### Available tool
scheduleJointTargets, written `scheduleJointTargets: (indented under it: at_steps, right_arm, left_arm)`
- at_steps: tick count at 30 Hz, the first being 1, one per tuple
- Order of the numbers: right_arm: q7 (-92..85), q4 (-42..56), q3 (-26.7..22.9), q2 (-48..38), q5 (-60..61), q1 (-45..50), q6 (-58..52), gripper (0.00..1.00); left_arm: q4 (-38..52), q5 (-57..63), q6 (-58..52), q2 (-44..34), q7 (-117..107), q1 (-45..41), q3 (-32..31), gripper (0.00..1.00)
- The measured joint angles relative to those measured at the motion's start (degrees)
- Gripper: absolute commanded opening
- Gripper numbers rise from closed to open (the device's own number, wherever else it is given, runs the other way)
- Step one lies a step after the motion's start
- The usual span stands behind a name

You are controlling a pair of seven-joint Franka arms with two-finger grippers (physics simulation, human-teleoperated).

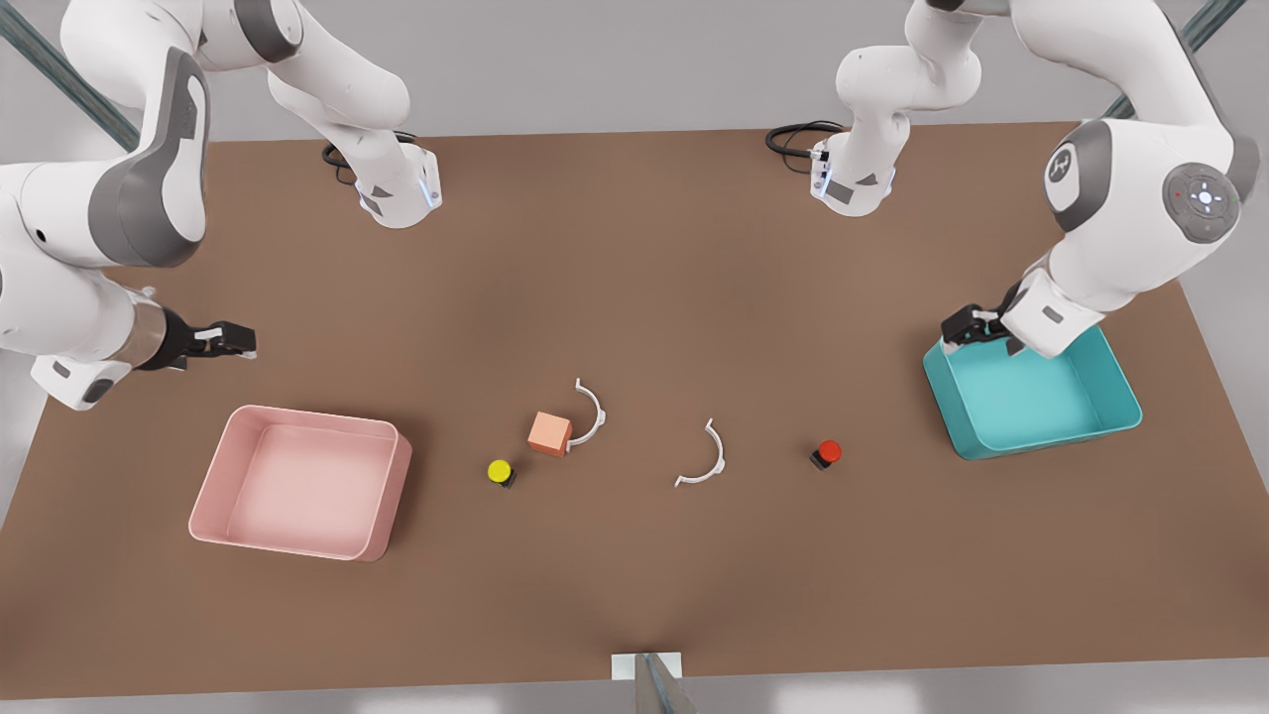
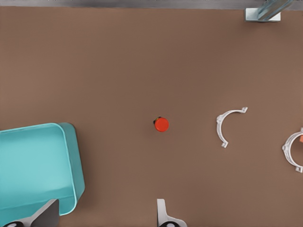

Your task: Place the red button in the blue storage box with the left arm, and place the yellow button in the pink storage box with the right arm

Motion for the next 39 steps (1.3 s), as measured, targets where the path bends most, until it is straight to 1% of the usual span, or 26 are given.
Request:
scheduleJointTargets:
  at_steps: [2, 3, 5, 8, 10, 12, 13, 15, 18, 22, 25, 26, 28, 30, 32, 33, 36, 39]
  right_arm:
    - [0.0, 0.0, 0.5, -0.3, -0.8, 1.2, 0.1, 1.00]
    - [0.0, 0.1, 0.7, -0.4, -1.4, 2.3, 0.1, 1.00]
    - [0.1, 0.1, 0.8, -0.5, -2.0, 2.7, 0.2, 1.00]
    - [0.2, 0.1, 1.7, -0.6, -2.6, 3.1, 0.2, 1.00]
    - [0.4, 0.1, 2.0, -0.5, -2.8, 3.1, 0.2, 1.00]
    - [1.0, 0.3, 3.4, -0.3, -2.9, 3.9, 0.6, 1.00]
    - [1.3, 0.4, 3.8, 0.9, -3.0, 5.2, 1.5, 1.00]
    - [1.9, 0.4, 4.0, 6.0, -3.1, 8.9, 4.3, 1.00]
    - [3.2, 0.4, 4.0, 14.0, -3.1, 14.0, 10.6, 1.00]
    - [4.6, 0.2, 4.7, 21.0, -3.1, 16.6, 19.8, 1.00]
    - [5.5, -0.2, 4.8, 22.8, -3.1, 18.1, 24.8, 1.00]
    - [5.7, -0.3, 4.7, 23.3, -3.1, 18.2, 26.0, 1.00]
    - [6.2, -1.1, 4.7, 24.4, -3.1, 18.3, 28.2, 1.00]
    - [6.6, -2.9, 4.7, 24.8, -3.2, 18.3, 30.6, 1.00]
    - [7.0, -4.6, 4.7, 24.9, -3.2, 18.4, 32.8, 1.00]
    - [7.2, -5.2, 4.7, 25.0, -3.2, 18.8, 33.9, 1.00]
    - [7.7, -5.5, 4.7, 25.6, -3.1, 19.4, 37.0, 1.00]
    - [8.2, -5.4, 4.8, 28.4, -3.1, 20.3, 41.2, 1.00]
  left_arm:
    - [0.2, 0.2, 0.8, 0.8, -0.1, 0.2, -0.1, 1.00]
    - [1.0, 0.3, 1.2, 3.0, -0.1, -0.2, -0.3, 1.00]
    - [1.7, 0.4, 2.9, 8.5, -0.1, -4.1, -0.6, 1.00]
    - [1.3, 1.0, 8.1, 16.7, -0.2, -8.0, -0.6, 1.00]
    - [-3.0, 2.0, 13.6, 19.1, -0.2, -8.6, -0.6, 1.00]
    - [-7.7, 2.6, 19.9, 20.1, -0.2, -8.6, -0.6, 1.00]
    - [-10.0, 2.8, 23.3, 20.7, -0.2, -8.5, -0.6, 1.00]
    - [-14.4, 2.9, 30.4, 21.9, -0.1, -8.6, -0.6, 1.00]
    - [-16.0, 3.1, 37.9, 24.4, -0.1, -8.9, -0.6, 1.00]
    - [-17.0, 3.1, 43.6, 27.1, 0.0, -9.3, -0.5, 1.00]
    - [-18.5, 3.1, 45.9, 27.5, 0.0, -9.1, -0.3, 1.00]
    - [-19.0, 3.1, 46.5, 27.5, 0.0, -9.1, -0.3, 0.99]
    - [-19.3, 3.2, 47.4, 27.5, 0.0, -9.2, -0.3, 0.70]
    - [-19.4, 3.2, 48.0, 27.5, 0.0, -9.2, -0.3, 0.60]
    - [-19.4, 3.4, 48.4, 27.5, -0.1, -9.2, -0.3, 0.52]
    - [-19.4, 3.4, 48.6, 27.5, -0.2, -9.2, -0.3, 0.51]
    - [-19.3, 3.6, 49.0, 27.2, -0.6, -9.2, -0.3, 0.51]
    - [-19.1, 3.6, 48.1, 23.2, -0.6, -7.6, -0.2, 0.53]
